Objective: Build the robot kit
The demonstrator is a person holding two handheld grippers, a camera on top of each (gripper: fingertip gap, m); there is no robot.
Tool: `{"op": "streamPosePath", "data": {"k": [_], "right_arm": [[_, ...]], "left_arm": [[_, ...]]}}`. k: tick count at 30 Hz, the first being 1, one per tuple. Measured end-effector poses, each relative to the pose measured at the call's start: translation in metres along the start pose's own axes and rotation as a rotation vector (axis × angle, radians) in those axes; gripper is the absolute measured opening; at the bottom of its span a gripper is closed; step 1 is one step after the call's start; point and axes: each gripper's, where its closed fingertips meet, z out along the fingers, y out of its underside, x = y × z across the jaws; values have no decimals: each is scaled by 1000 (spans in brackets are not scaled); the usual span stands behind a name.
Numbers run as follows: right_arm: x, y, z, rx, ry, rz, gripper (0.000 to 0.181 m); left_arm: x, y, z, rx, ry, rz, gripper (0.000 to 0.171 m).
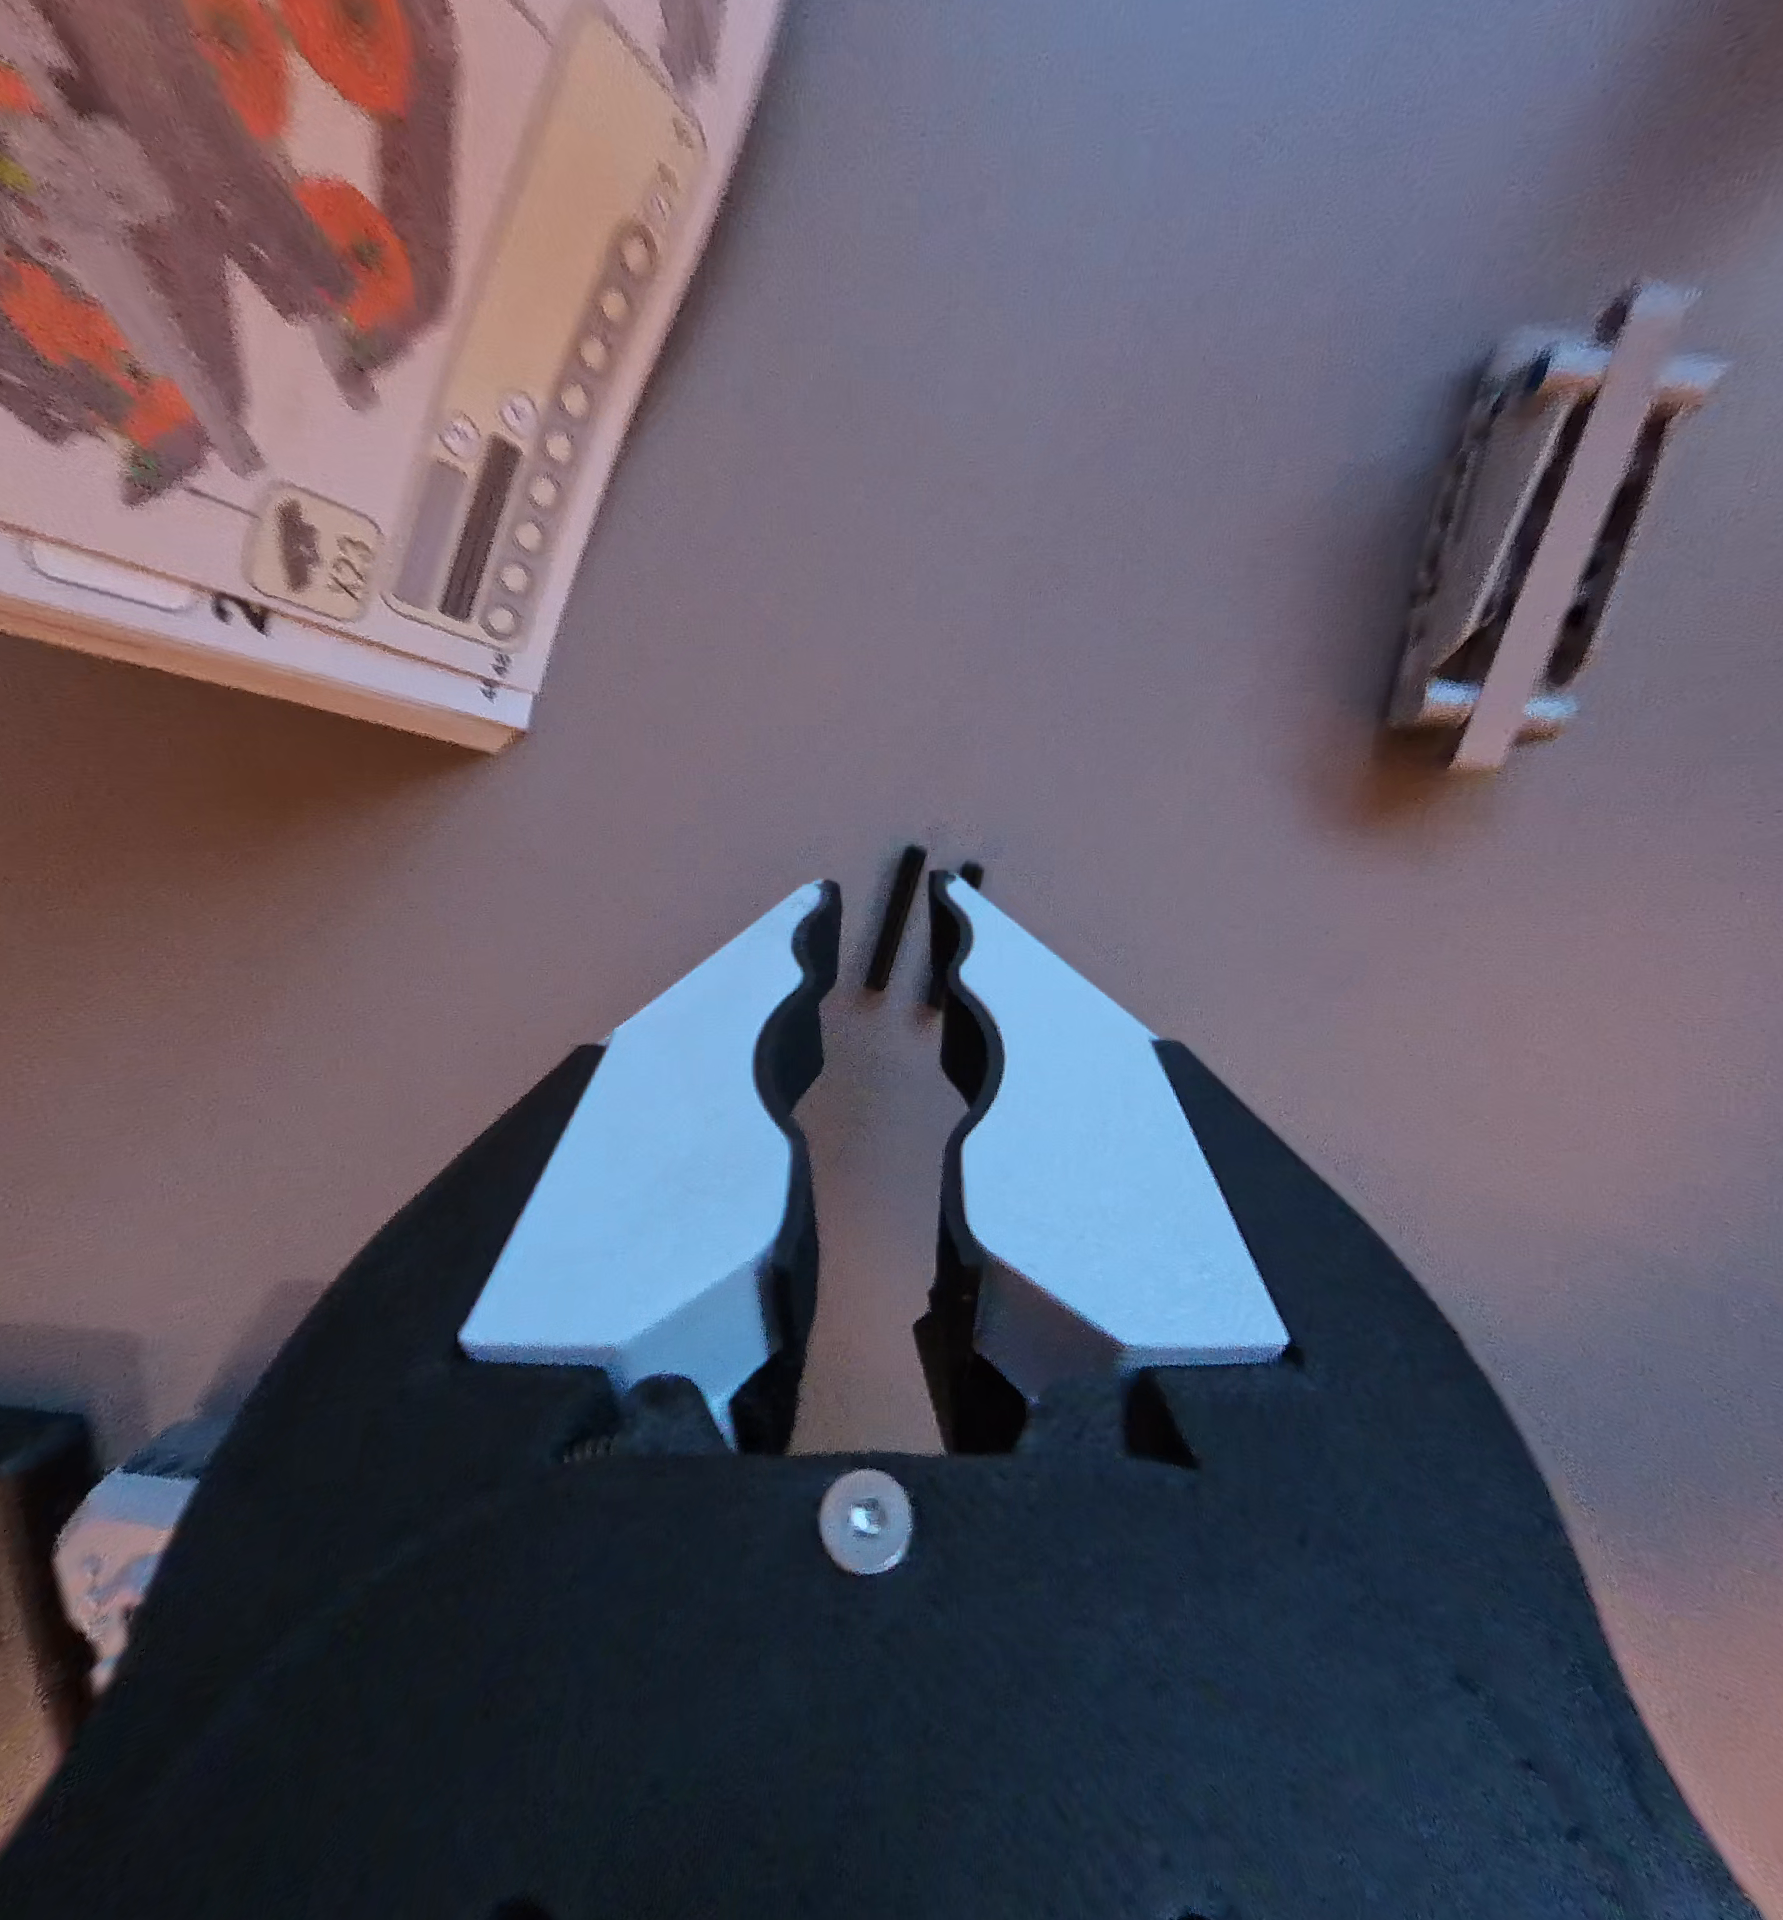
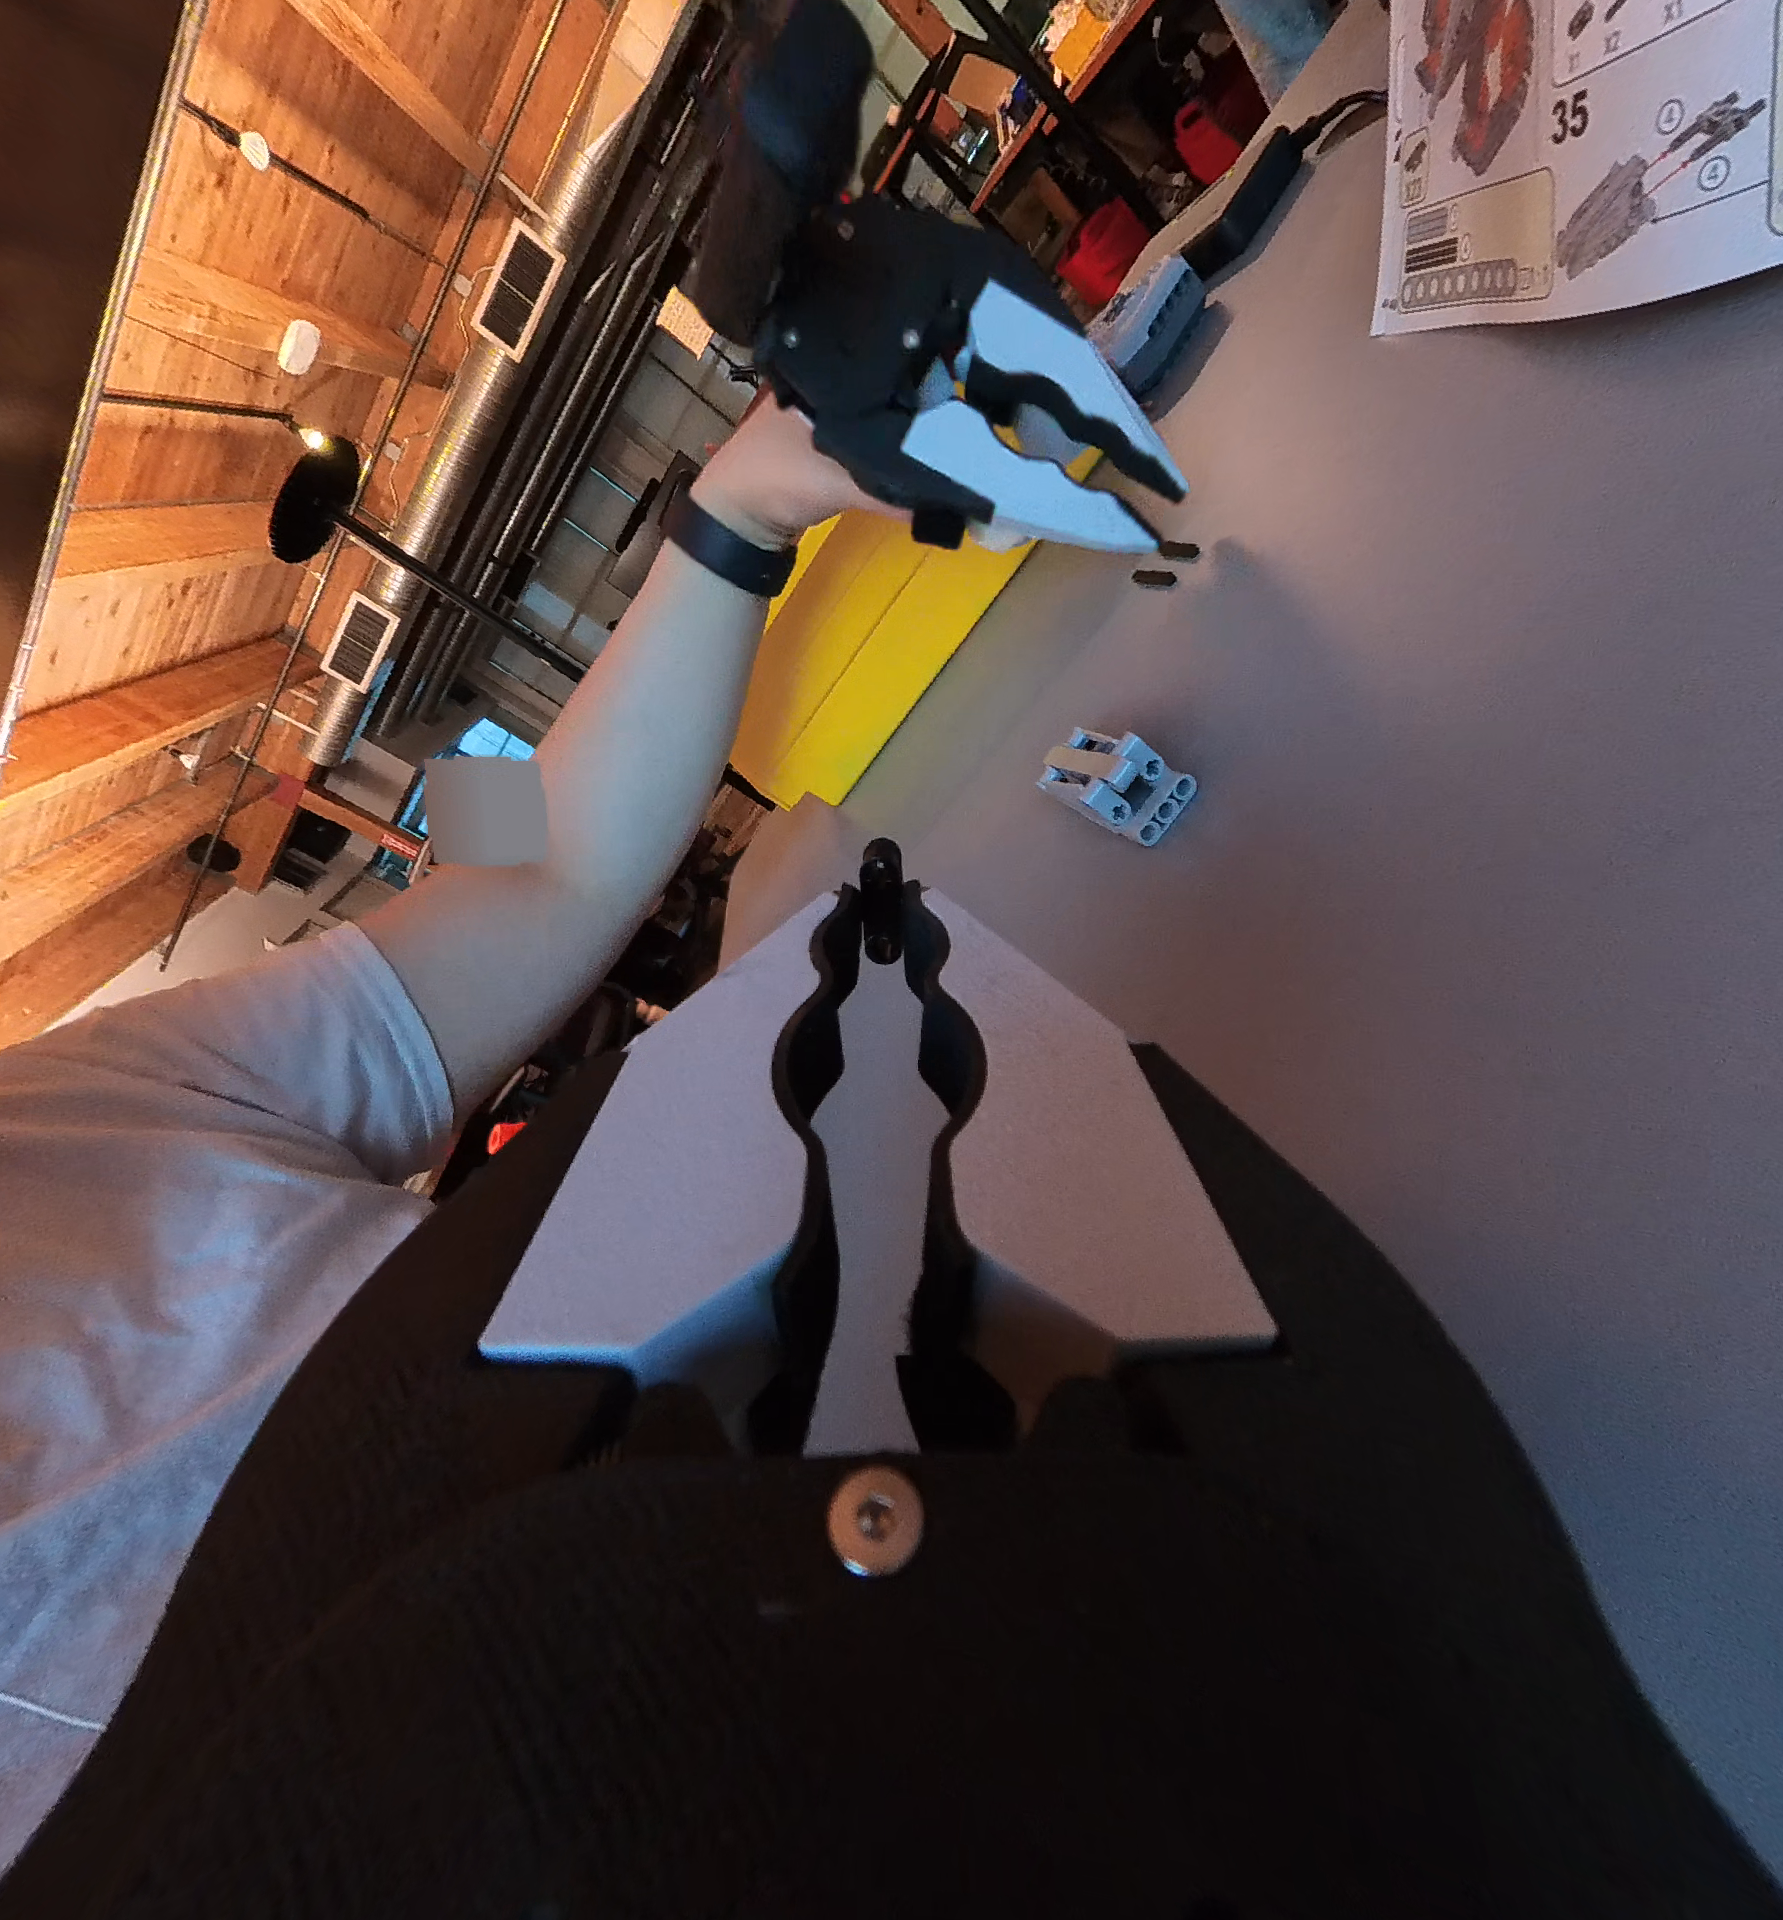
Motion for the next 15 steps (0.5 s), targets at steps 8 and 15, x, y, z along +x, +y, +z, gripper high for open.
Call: {"op": "streamPosePath", "data": {"k": [8,15], "right_arm": [[1,1,0,-12,1,2,7],[4,4,1,-29,12,0,7]], "left_arm": [[0,10,12,-74,-13,50,1],[-1,10,12,-46,-62,24,2]]}}
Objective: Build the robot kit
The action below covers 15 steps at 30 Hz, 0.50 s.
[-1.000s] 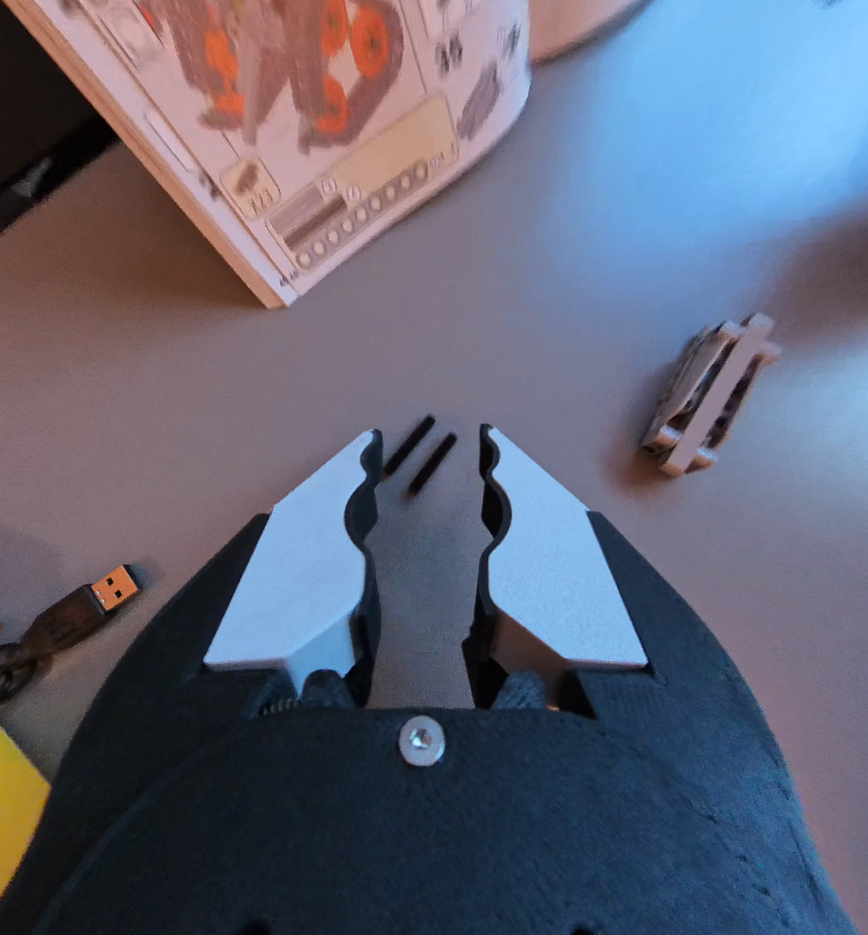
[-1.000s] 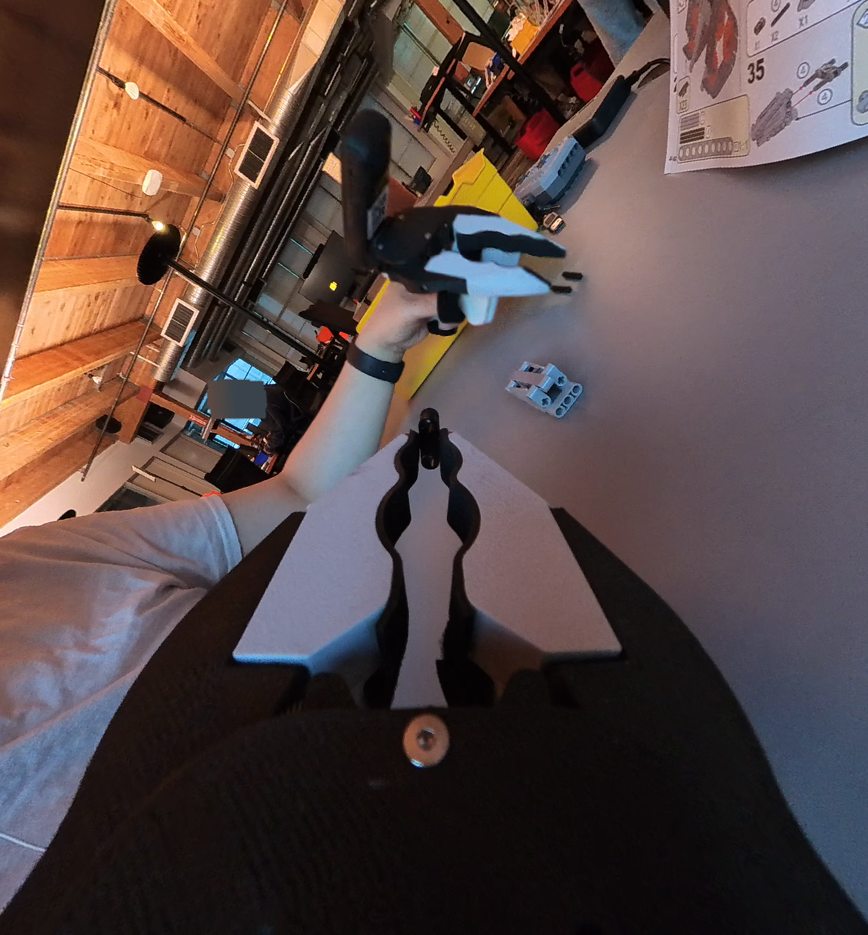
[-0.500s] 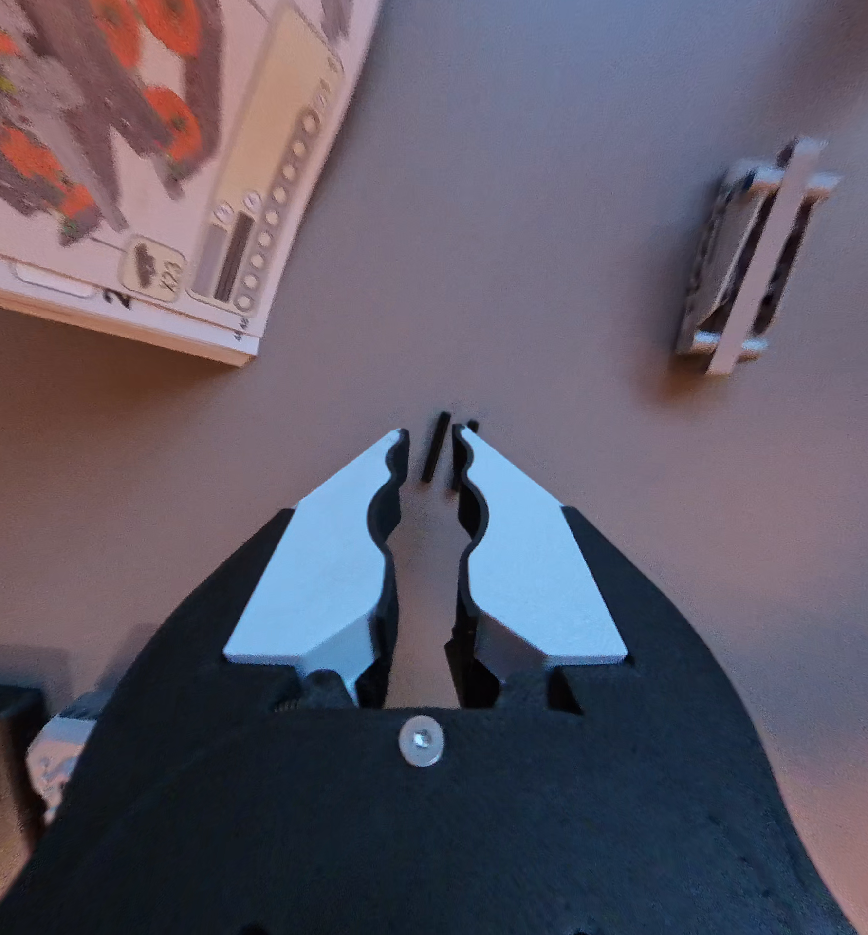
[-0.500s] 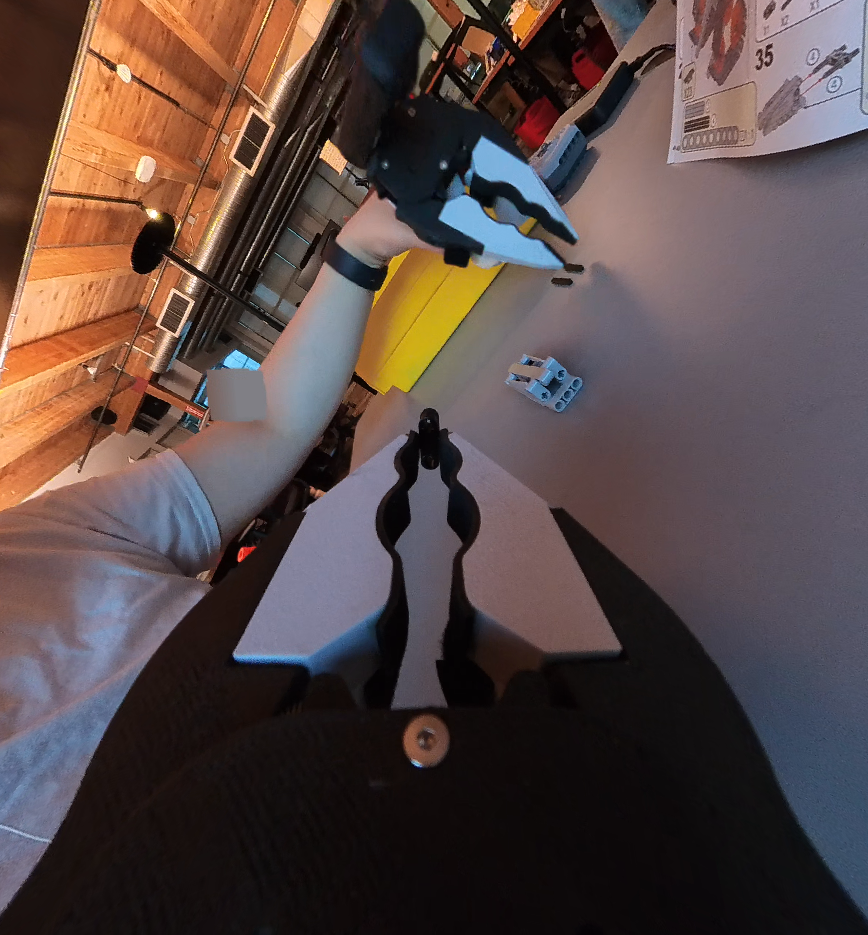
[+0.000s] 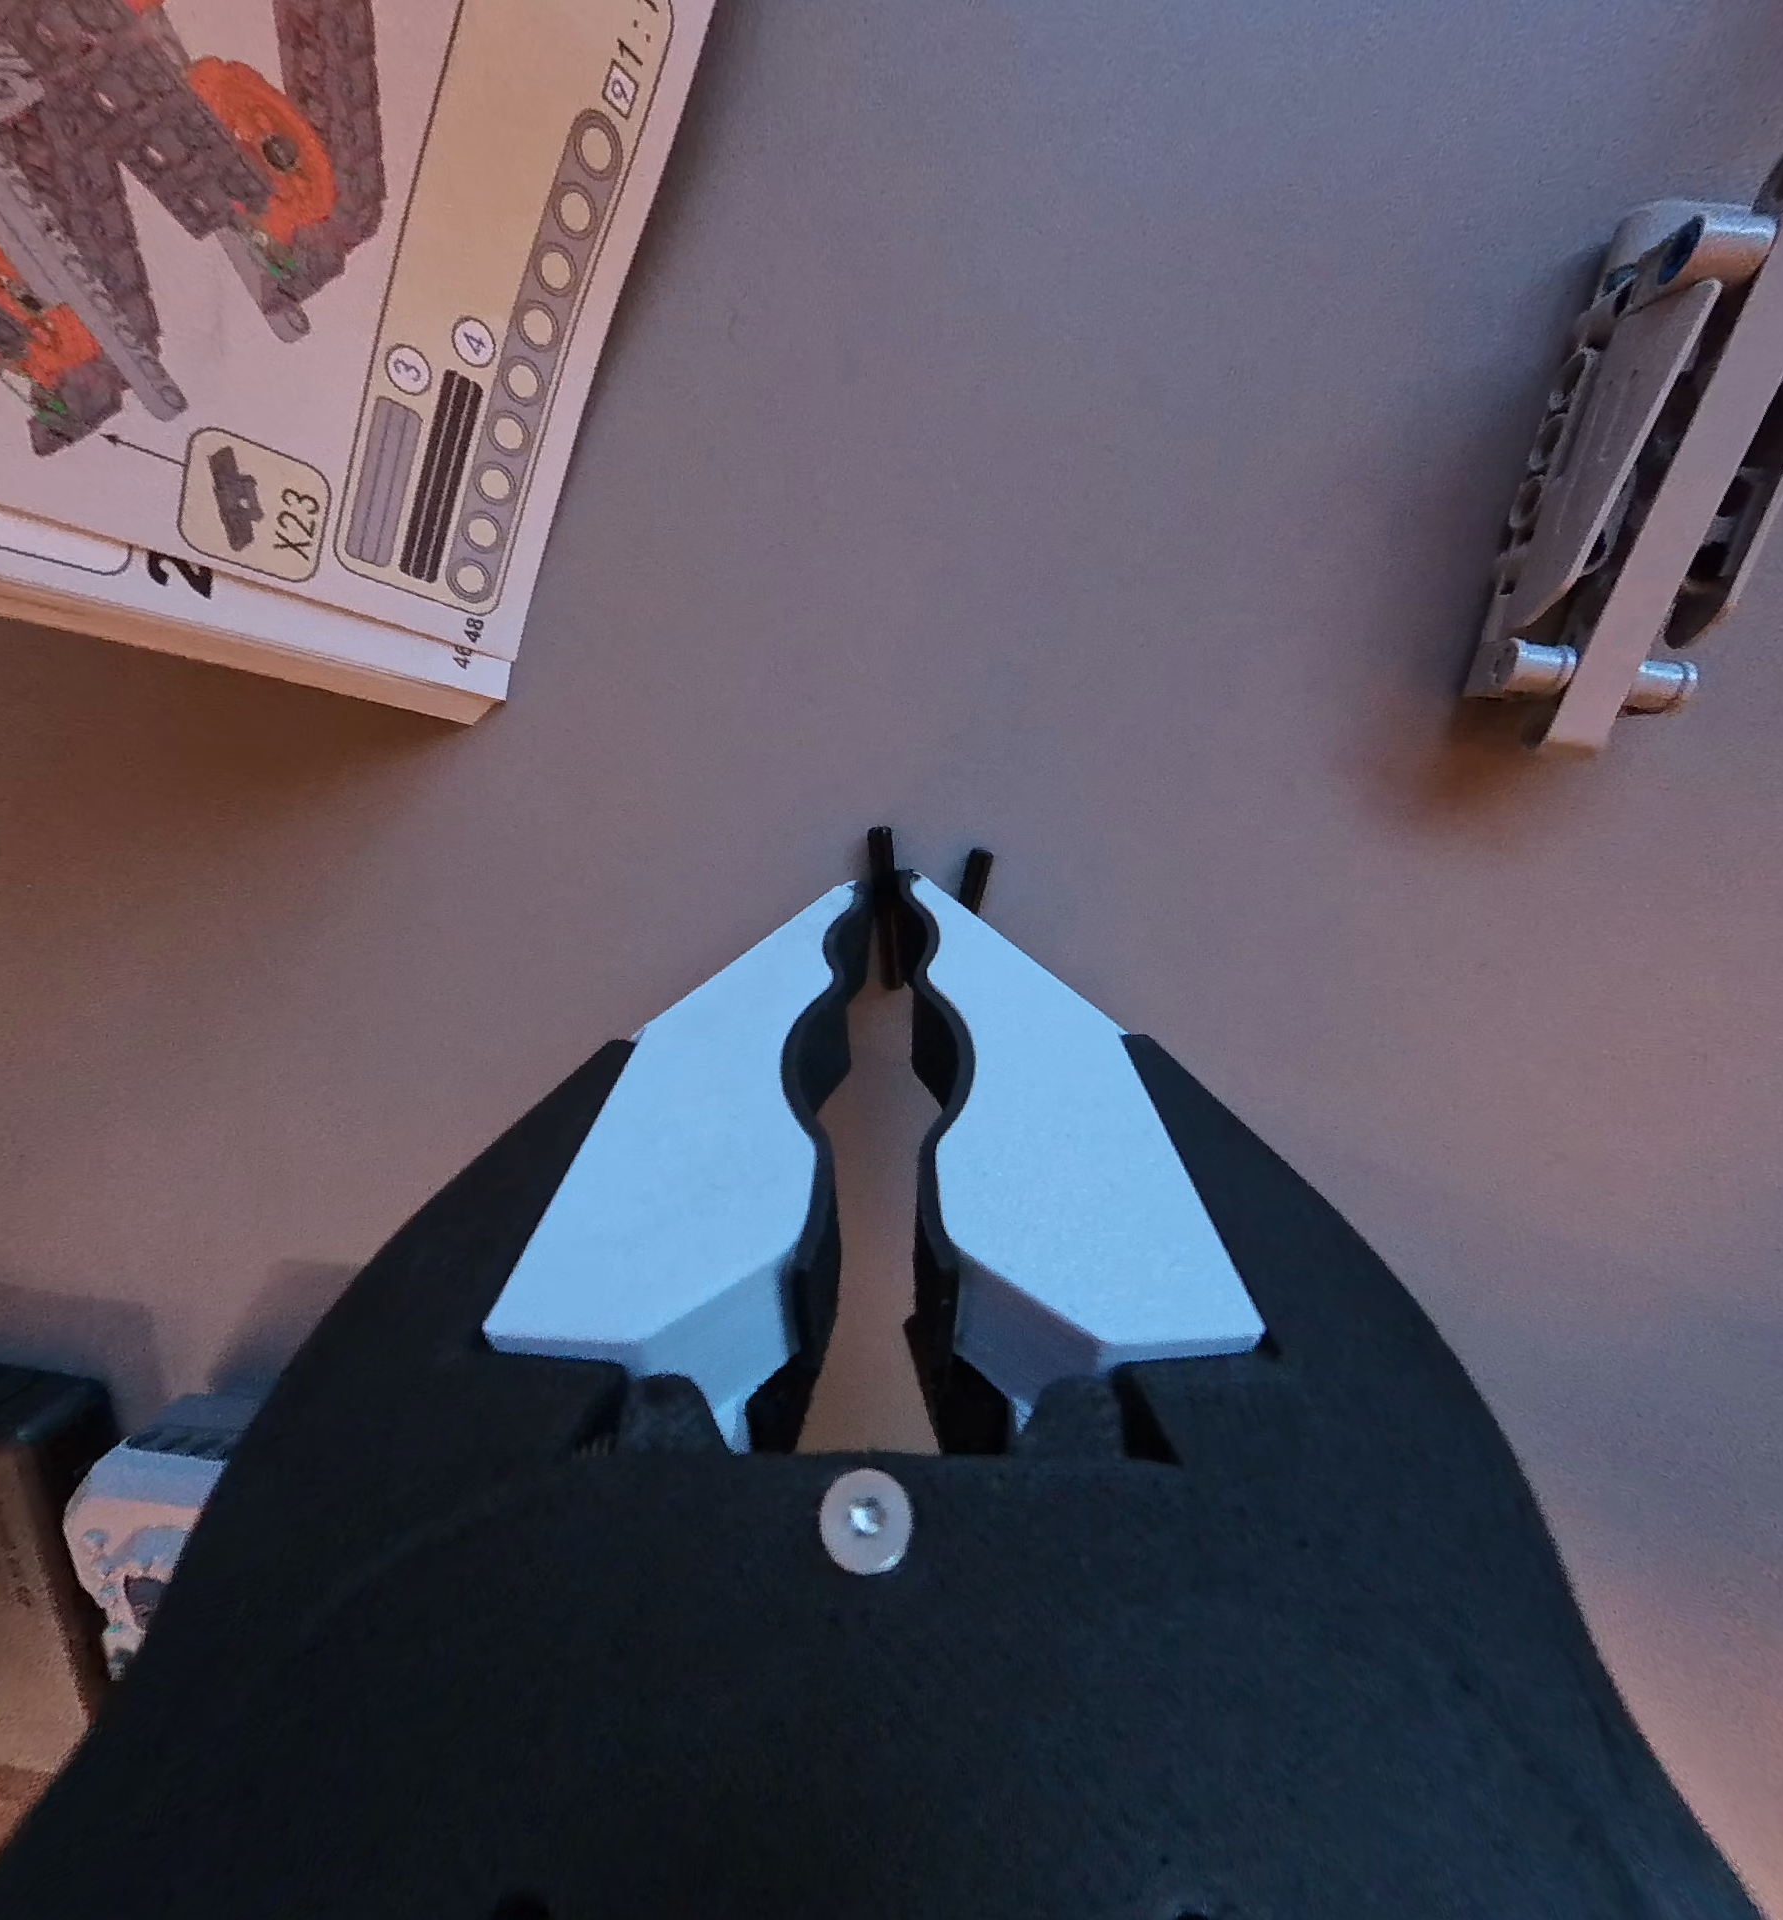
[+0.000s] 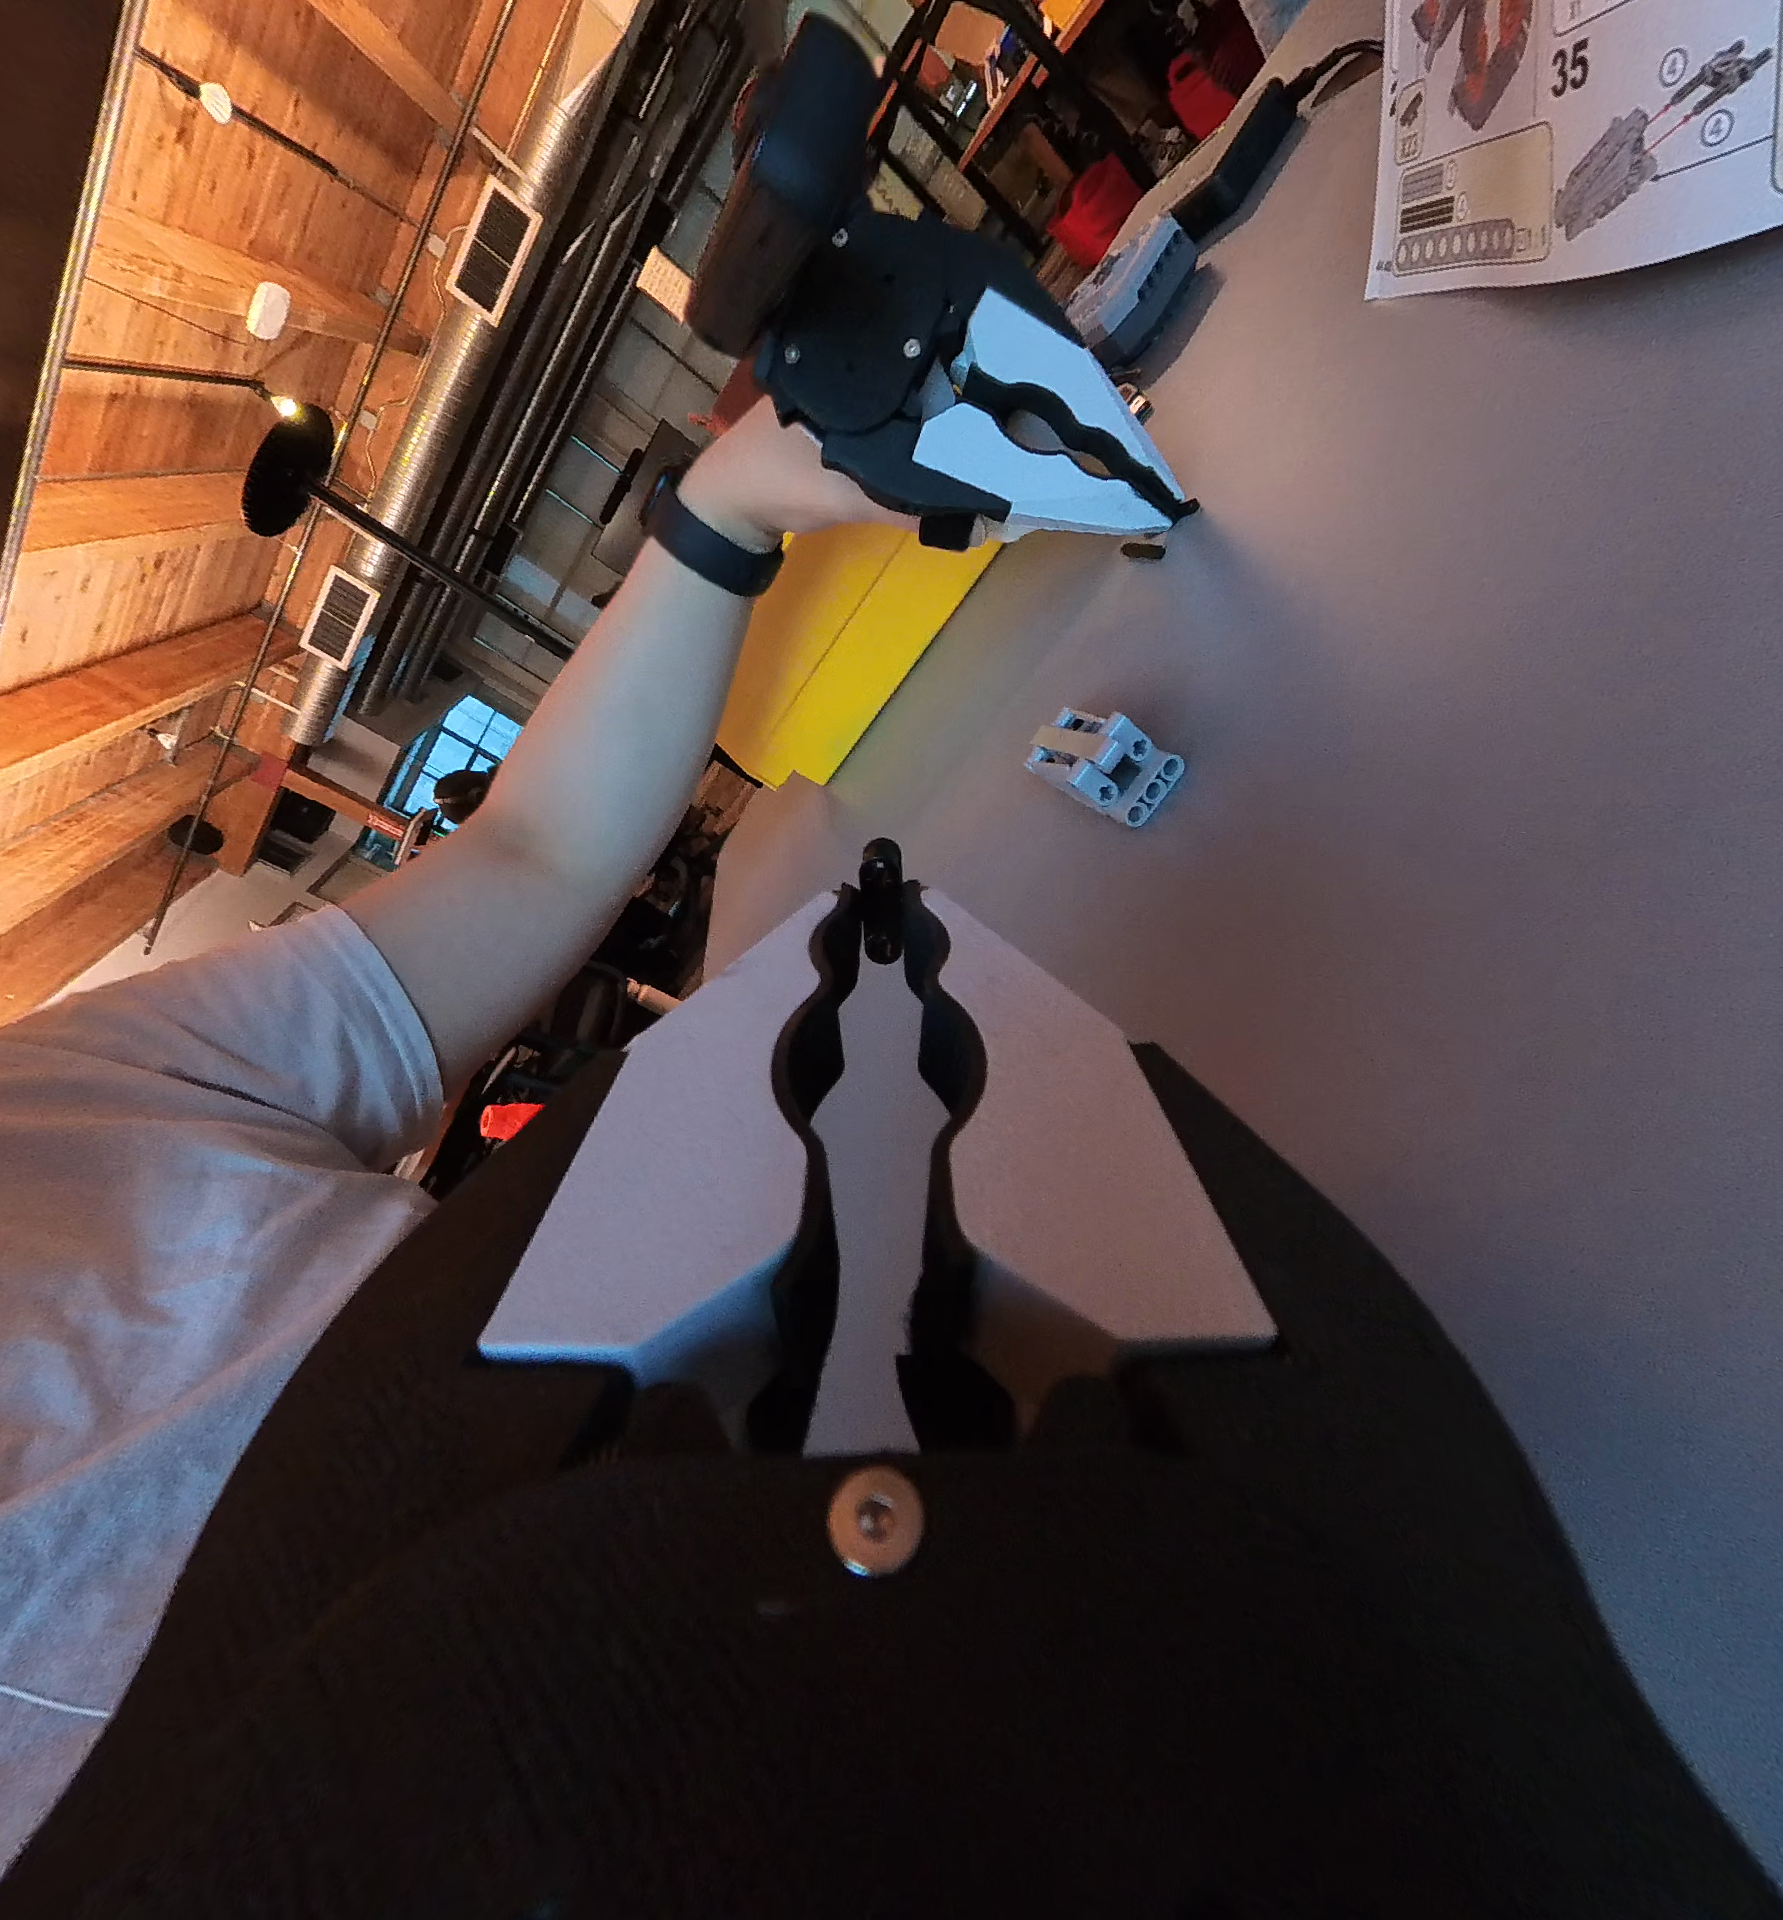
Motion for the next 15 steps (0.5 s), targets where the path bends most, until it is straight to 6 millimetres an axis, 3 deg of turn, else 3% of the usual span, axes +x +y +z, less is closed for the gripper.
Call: {"op": "streamPosePath", "data": {"k": [5,8,11,13,15], "right_arm": [[4,1,-1,-11,16,-17,6],[5,-1,-3,-19,39,-84,7],[10,-16,-12,26,147,-296,7],[16,-37,-21,69,267,-498,6],[7,-58,-25,71,292,-627,7]], "left_arm": [[-1,0,0,16,-21,-39,0],[-15,5,-8,-1,-166,1,0],[-8,-30,-46,220,-202,-69,0],[12,-62,-85,431,-193,-87,0],[35,-93,-123,634,-188,-57,0]]}}
